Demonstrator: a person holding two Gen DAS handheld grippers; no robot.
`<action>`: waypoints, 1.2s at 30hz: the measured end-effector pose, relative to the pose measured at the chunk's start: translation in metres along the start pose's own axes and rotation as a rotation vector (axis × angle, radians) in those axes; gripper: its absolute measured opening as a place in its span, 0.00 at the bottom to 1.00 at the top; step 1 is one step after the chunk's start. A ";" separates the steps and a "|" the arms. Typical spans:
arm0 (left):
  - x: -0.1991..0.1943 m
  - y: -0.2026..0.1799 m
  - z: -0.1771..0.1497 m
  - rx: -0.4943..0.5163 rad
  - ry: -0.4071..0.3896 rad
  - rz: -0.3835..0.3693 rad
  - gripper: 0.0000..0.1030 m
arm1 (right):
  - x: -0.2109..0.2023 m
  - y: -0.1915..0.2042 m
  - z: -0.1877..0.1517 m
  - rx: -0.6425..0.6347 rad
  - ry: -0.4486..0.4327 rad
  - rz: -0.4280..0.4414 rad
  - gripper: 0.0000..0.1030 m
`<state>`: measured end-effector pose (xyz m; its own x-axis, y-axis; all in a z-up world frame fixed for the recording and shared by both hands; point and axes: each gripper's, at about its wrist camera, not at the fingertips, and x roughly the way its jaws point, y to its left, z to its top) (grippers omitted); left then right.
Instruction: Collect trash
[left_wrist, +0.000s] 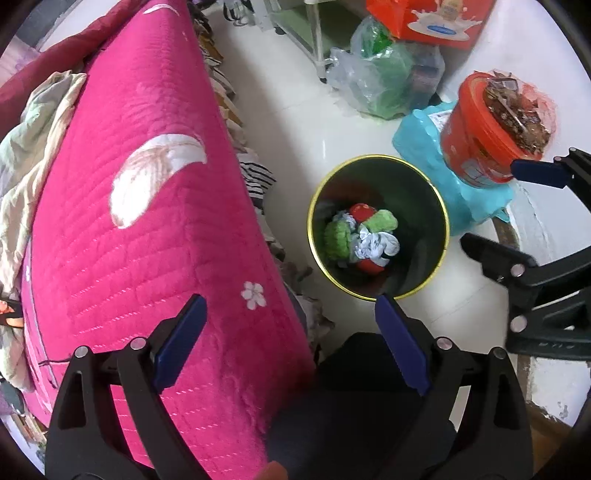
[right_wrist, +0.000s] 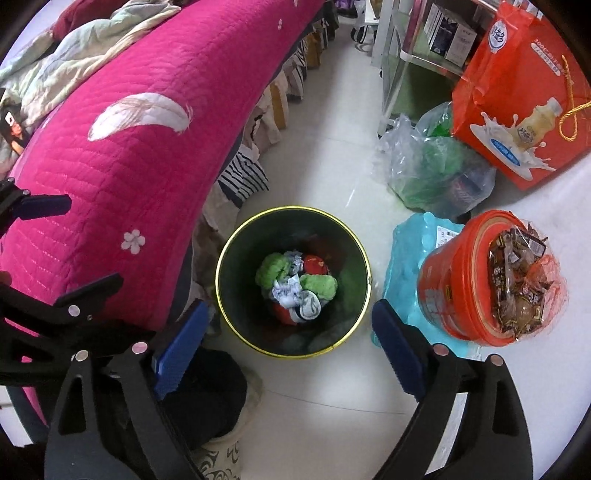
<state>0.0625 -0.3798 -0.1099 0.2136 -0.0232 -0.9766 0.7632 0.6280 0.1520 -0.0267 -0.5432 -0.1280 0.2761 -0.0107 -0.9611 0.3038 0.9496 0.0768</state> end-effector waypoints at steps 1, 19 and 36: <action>-0.001 -0.002 -0.001 0.005 -0.002 -0.002 0.88 | -0.001 0.000 -0.003 0.003 0.001 -0.006 0.83; -0.005 -0.027 -0.012 0.059 -0.012 -0.057 0.88 | -0.020 -0.010 -0.034 0.016 -0.004 -0.068 0.87; -0.002 -0.034 -0.020 0.084 0.006 -0.094 0.91 | -0.025 -0.015 -0.046 0.029 -0.011 -0.068 0.89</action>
<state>0.0239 -0.3860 -0.1166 0.1355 -0.0740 -0.9880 0.8283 0.5556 0.0720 -0.0800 -0.5431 -0.1169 0.2641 -0.0787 -0.9613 0.3482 0.9372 0.0190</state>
